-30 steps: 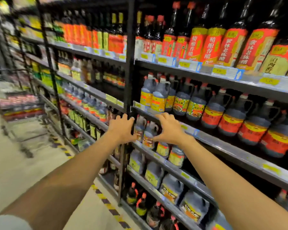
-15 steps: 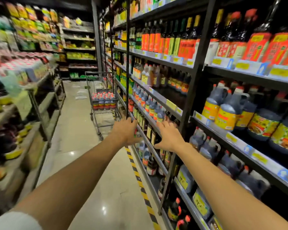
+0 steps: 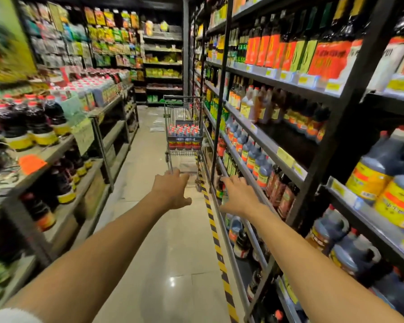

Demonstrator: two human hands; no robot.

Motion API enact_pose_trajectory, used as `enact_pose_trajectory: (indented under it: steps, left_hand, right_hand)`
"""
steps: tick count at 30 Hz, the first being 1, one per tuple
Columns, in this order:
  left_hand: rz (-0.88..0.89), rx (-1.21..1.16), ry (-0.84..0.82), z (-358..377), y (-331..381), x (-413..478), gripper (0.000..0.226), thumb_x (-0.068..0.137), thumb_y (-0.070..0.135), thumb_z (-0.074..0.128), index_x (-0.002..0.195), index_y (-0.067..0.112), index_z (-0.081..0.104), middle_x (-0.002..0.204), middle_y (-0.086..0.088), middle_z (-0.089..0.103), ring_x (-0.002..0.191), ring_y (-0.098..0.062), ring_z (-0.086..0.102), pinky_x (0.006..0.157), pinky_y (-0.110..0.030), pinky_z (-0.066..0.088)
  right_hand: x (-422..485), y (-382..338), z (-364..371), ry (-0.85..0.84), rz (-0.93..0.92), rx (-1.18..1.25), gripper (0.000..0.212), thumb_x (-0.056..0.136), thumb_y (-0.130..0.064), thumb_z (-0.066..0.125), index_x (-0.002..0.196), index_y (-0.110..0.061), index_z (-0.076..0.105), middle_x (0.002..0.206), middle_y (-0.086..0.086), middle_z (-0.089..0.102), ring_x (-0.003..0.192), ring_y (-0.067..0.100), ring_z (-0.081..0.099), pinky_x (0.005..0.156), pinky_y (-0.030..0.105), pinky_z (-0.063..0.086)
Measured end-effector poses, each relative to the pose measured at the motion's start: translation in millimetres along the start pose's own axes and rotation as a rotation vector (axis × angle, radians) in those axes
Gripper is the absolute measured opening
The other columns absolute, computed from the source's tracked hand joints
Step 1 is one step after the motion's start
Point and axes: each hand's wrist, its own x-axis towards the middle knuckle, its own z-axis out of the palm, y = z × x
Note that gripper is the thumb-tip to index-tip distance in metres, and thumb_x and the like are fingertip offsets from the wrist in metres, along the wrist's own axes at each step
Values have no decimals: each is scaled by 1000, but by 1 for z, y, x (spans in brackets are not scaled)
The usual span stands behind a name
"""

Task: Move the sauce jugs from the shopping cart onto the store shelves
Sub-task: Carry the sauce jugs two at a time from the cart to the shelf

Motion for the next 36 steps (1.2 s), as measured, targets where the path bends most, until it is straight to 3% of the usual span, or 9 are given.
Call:
enact_pose_trajectory:
  steps: [7,13,21,36]
  left_hand:
    - [-14,-14,-120,26,-59,87,70,81,63,60,137,25,42,133,-5,50,118,-28,54,90,-41,47]
    - [-10,-24,-85,37,-127,187,73,79,64,61,138,26,40,131,-6,51,115,-28,55,89,-41,49]
    - [-30,-69,-65,66,-205,301,78,75,70,62,137,28,41,130,-4,52,115,-27,55,89,-40,48]
    - [-47,-55,-73,123,-298,592,74,78,68,58,138,28,39,131,-5,51,119,-27,51,90,-42,47]
  right_hand:
    - [116,-20,10,-37,-23,70,88,78,-41,76,148,-18,28,148,10,32,138,32,28,109,47,38]
    - [234,-51,5,-73,-1,61,93,80,-39,75,153,-20,21,153,10,26,143,33,24,110,51,37]
    - [369,-76,19,-93,-17,113,88,78,-37,77,148,-20,26,153,7,25,140,32,24,107,47,35]
    - [691,-43,58,-34,89,239,98,75,-37,77,153,-26,17,153,8,22,141,32,24,107,47,36]
